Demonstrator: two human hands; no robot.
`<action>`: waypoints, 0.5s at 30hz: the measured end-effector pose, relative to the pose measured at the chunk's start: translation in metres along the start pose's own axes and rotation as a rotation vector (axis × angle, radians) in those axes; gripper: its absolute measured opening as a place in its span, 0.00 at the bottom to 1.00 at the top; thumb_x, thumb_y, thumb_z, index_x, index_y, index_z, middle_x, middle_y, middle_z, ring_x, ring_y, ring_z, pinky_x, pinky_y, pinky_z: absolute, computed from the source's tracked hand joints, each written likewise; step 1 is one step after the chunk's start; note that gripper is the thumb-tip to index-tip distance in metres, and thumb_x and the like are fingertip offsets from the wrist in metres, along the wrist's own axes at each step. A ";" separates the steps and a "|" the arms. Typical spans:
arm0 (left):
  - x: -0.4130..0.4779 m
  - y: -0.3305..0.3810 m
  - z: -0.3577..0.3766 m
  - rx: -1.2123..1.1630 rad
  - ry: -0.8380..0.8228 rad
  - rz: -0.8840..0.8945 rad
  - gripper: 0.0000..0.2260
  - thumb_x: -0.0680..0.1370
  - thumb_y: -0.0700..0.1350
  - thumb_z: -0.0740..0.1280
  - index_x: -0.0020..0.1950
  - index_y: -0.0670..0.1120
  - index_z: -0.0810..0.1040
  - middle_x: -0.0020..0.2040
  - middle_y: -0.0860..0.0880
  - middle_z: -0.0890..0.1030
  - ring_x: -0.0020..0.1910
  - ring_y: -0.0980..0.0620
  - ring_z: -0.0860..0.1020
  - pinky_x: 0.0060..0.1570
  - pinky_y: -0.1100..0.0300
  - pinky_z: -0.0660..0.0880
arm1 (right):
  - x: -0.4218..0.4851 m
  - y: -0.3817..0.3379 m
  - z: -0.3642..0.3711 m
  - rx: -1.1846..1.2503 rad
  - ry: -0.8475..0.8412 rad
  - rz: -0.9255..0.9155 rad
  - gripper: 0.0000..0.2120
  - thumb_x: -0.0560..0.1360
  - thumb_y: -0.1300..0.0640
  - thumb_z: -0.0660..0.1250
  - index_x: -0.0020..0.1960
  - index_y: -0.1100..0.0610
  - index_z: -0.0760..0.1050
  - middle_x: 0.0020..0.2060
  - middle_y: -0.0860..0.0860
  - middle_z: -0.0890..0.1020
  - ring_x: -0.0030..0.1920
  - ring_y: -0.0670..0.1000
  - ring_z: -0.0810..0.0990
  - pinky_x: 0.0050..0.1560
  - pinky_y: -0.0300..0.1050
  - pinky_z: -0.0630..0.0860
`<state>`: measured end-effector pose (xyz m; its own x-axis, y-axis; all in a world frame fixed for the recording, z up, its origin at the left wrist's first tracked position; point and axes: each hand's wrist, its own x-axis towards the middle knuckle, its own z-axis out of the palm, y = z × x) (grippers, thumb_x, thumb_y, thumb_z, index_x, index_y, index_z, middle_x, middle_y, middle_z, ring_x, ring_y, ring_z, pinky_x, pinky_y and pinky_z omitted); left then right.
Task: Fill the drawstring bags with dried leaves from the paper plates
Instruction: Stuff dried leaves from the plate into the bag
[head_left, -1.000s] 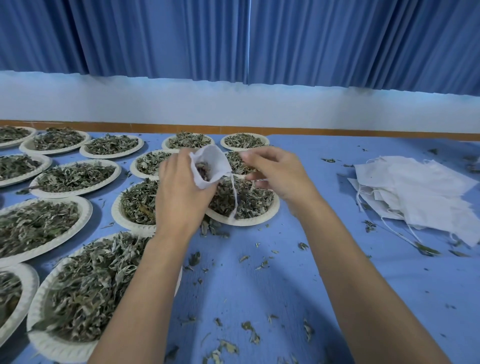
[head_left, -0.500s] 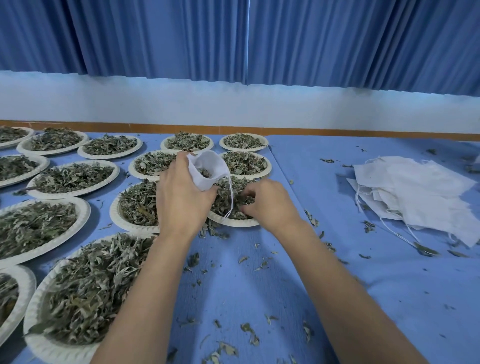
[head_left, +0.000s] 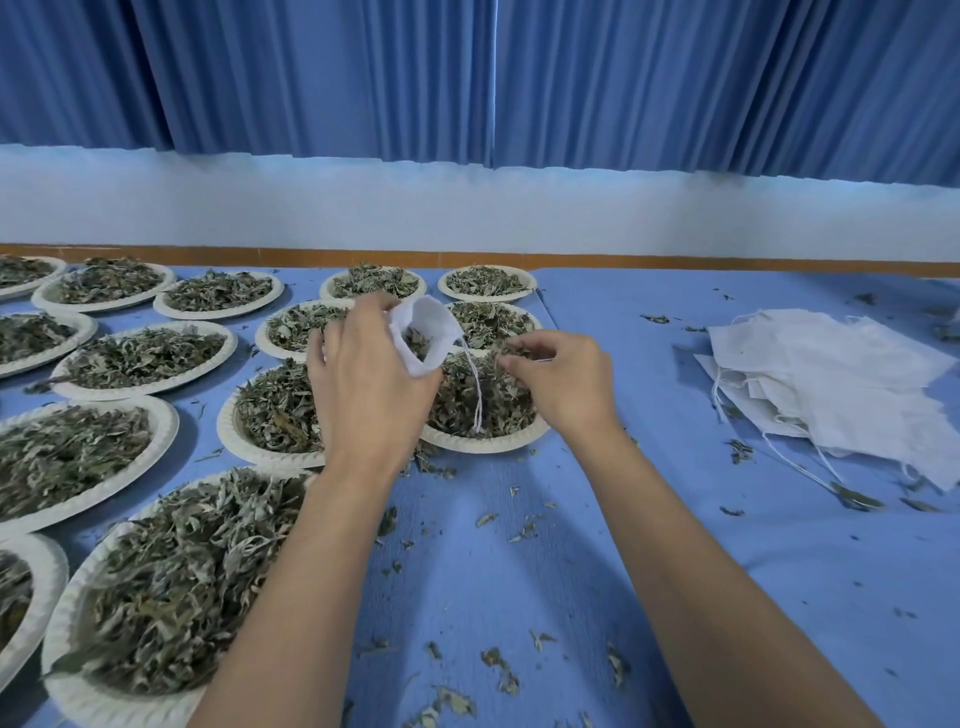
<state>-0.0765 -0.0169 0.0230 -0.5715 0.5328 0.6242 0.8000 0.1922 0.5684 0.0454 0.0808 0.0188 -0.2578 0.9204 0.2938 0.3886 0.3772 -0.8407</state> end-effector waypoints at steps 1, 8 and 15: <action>0.001 0.000 0.001 0.033 0.030 0.037 0.21 0.71 0.45 0.72 0.61 0.44 0.72 0.51 0.46 0.77 0.56 0.41 0.72 0.64 0.41 0.65 | 0.000 0.000 0.001 0.068 0.010 0.030 0.09 0.72 0.57 0.73 0.52 0.56 0.82 0.41 0.51 0.83 0.41 0.48 0.81 0.45 0.38 0.76; -0.002 -0.001 0.026 0.336 -0.157 0.087 0.19 0.74 0.48 0.67 0.63 0.44 0.70 0.59 0.45 0.76 0.64 0.43 0.69 0.71 0.41 0.54 | -0.002 -0.013 0.004 0.658 0.112 0.171 0.06 0.72 0.65 0.72 0.45 0.57 0.81 0.35 0.49 0.83 0.31 0.41 0.80 0.38 0.33 0.77; 0.000 0.007 0.036 0.313 -0.202 0.027 0.22 0.72 0.53 0.69 0.60 0.42 0.70 0.57 0.44 0.79 0.64 0.42 0.70 0.70 0.40 0.53 | -0.009 -0.030 0.010 0.829 0.104 0.122 0.09 0.71 0.65 0.73 0.43 0.51 0.79 0.30 0.43 0.82 0.31 0.40 0.80 0.37 0.31 0.76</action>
<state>-0.0639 0.0136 0.0079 -0.5271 0.6868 0.5005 0.8491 0.4020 0.3427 0.0273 0.0601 0.0373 -0.1574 0.9699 0.1859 -0.3770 0.1149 -0.9190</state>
